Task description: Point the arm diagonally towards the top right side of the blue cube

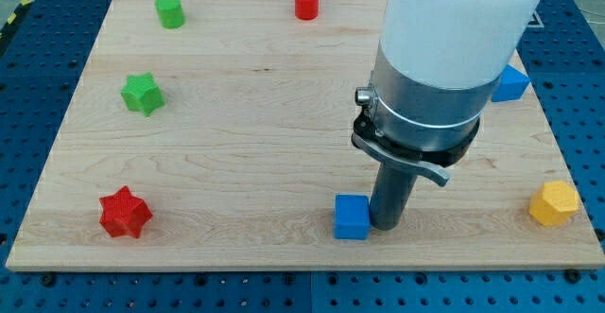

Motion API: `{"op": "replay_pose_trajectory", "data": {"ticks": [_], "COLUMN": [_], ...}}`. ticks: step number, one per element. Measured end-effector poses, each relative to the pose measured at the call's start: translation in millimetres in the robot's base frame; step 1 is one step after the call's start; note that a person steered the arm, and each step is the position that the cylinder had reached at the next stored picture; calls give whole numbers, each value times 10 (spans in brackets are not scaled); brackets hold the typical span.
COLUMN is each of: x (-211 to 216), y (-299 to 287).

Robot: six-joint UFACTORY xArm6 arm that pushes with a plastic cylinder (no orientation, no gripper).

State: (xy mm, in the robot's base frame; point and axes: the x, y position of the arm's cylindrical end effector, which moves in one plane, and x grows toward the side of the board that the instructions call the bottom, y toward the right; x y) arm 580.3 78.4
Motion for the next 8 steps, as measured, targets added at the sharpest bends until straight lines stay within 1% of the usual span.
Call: {"op": "replay_pose_trajectory", "data": {"ticks": [1, 2, 3, 4, 6, 8], "x": [-465, -666, -647, -647, -647, -647], "y": [-3, -177, -663, -814, -822, -465]}}
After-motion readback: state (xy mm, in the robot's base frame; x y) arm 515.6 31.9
